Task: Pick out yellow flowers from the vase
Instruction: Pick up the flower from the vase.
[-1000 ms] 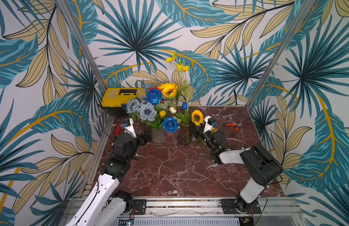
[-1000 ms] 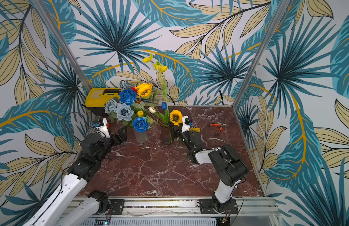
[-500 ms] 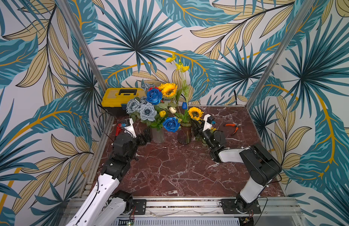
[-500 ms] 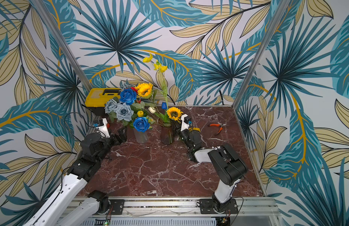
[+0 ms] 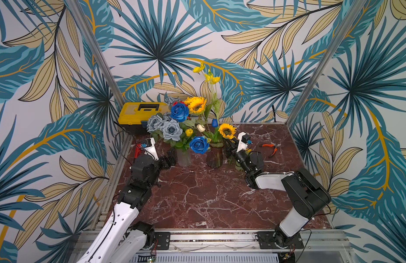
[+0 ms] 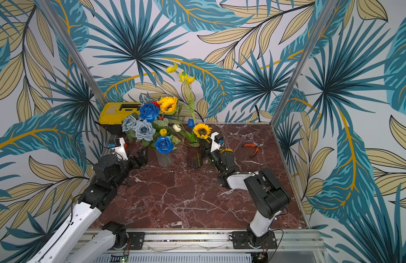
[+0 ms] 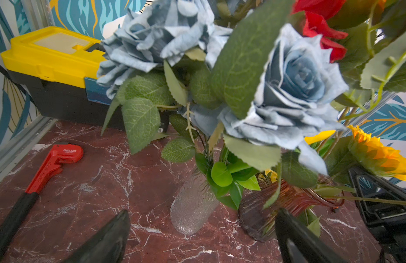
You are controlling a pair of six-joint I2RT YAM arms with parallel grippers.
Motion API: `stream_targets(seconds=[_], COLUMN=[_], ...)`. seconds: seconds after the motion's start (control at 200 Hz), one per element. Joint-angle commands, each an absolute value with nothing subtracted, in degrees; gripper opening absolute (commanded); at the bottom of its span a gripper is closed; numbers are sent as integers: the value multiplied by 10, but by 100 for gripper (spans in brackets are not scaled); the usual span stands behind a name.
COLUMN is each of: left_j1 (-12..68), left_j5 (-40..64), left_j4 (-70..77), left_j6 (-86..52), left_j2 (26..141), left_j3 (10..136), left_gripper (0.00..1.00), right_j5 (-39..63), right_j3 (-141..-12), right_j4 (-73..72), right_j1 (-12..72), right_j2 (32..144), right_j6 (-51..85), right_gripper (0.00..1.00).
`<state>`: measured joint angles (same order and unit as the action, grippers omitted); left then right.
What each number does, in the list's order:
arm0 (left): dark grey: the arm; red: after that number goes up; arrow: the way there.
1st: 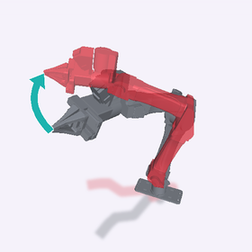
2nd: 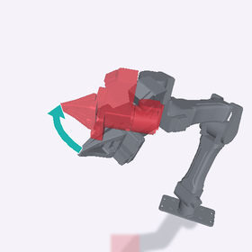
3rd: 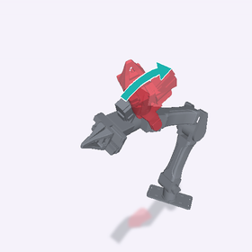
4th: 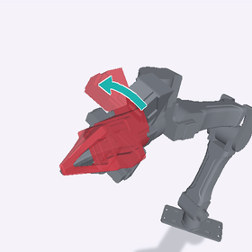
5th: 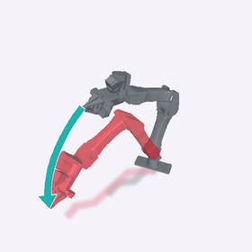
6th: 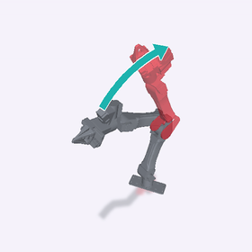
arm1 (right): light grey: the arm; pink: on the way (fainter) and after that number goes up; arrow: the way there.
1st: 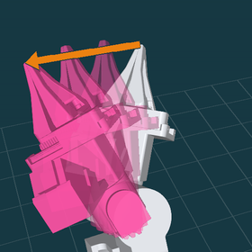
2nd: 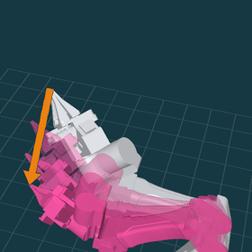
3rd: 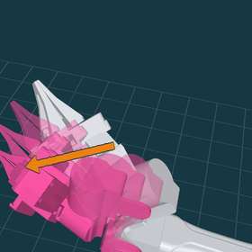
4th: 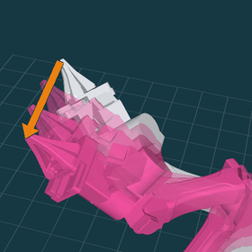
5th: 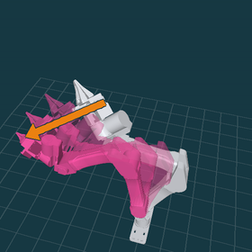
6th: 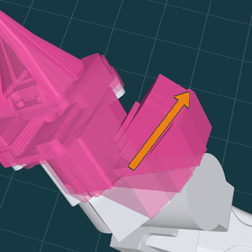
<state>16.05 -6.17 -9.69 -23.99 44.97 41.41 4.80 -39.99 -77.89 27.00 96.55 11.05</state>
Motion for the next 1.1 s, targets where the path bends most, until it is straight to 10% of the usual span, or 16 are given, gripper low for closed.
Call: stream_targets(seconds=[0.0,1.096], left_j1=[156,156], left_j5=[-57,-60], left_j4=[-86,-85], left_j6=[-243,-246], left_j2=[443,440], left_j3=[407,403], left_gripper=[99,99], right_j5=[55,7], right_j3=[-401,-515], right_j4=[-766,-392], right_j1=[272,270], right_j2=[933,680], right_j6=[96,40], right_gripper=[24,5])
